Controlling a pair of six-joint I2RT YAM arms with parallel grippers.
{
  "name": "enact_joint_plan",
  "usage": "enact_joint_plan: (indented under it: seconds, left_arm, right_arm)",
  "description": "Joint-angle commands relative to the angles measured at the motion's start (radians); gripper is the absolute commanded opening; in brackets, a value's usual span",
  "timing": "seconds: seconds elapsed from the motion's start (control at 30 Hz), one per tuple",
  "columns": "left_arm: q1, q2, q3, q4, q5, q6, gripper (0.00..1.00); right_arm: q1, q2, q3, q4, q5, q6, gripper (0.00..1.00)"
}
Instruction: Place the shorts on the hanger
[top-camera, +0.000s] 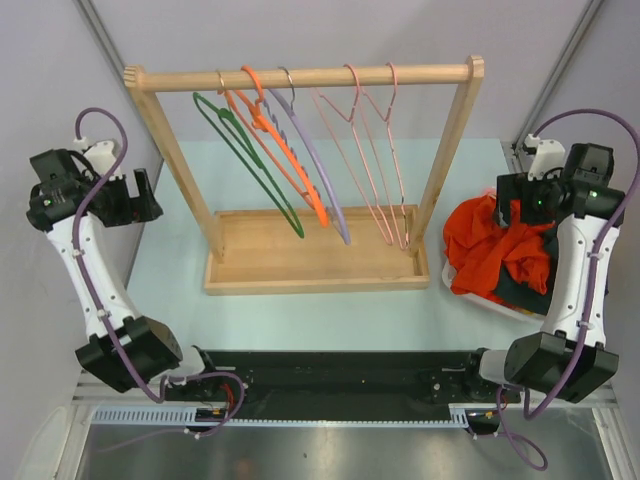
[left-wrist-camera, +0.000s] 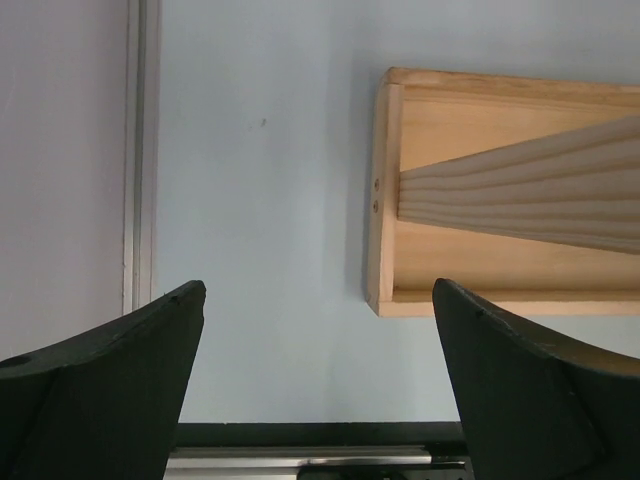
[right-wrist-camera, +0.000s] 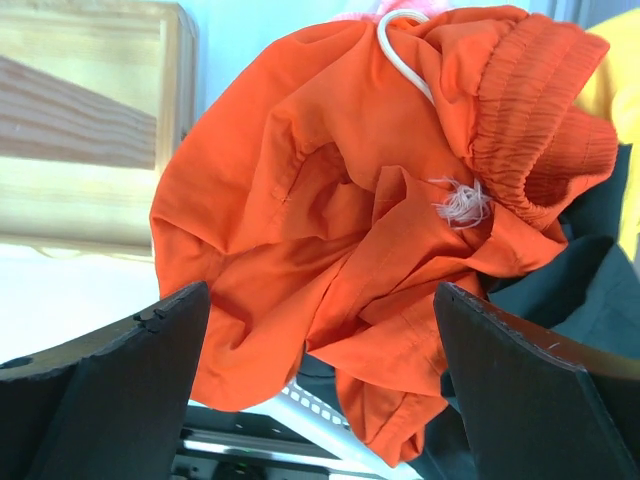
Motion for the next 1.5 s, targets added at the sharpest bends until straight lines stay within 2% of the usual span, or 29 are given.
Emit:
enact_joint_plan:
  seconds: [0.0,0.2,0.4,0.67,0.97,1.0,1.07,1.1,1.17,1.2,1.27,1.3,1.47]
  left_arm:
    - [-0.083,-0.104,-0.010,0.070,0.044,0.037,1.00]
    - [-0.193,-0.177,-0.034,0.130,0.078,0.016,1.00]
    - [-0.207,-0.292,-0.145,0.248,0.170,0.001,1.00]
    - [-0.206,-0.395,-0.268,0.351,0.232,-0.013,1.00]
    - [-0.207,-0.358,-0.196,0.337,0.291,-0.027,1.00]
    - [-0.207,-0.354,-0.185,0.336,0.301,-0.033,1.00]
    - [-0.207,-0.352,-0.157,0.336,0.344,-0.029,1.00]
    - [-0.207,-0.354,-0.151,0.342,0.354,-0.042,1.00]
    - [-0.207,-0.357,-0.144,0.374,0.376,-0.065,1.00]
    - [-0.206,-0.358,-0.140,0.382,0.386,-0.085,1.00]
    - [-0.207,-0.355,-0.124,0.403,0.402,-0.107,1.00]
    - [-0.206,-0.349,-0.102,0.406,0.405,-0.133,1.00]
    - [-0.207,-0.323,-0.018,0.423,0.423,-0.214,1.00]
  right_arm:
    - [0.069,0.022,0.061,-0.032,0.098,-0.056,1.00]
    - [0.118,0.119,0.105,0.028,0.223,-0.043,1.00]
    - [0.098,0.261,0.199,0.079,0.259,-0.028,1.00]
    - [0.006,0.396,0.292,0.120,0.246,0.042,1.00]
    - [-0.022,0.510,0.239,0.139,0.251,0.070,0.99]
    - [-0.028,0.514,0.240,0.124,0.241,0.076,0.88]
    - [-0.034,0.518,0.260,0.096,0.190,0.090,0.71]
    - [-0.042,0.510,0.266,0.079,0.166,0.099,0.58]
    - [-0.045,0.487,0.280,0.076,0.112,0.104,0.45]
    - [-0.046,0.453,0.285,0.076,0.089,0.104,0.27]
    - [-0.046,0.420,0.300,0.077,0.067,0.112,0.07]
    - [-0.046,0.394,0.324,0.070,0.041,0.115,0.00]
    - [-0.055,0.272,0.383,0.082,-0.022,0.138,0.00]
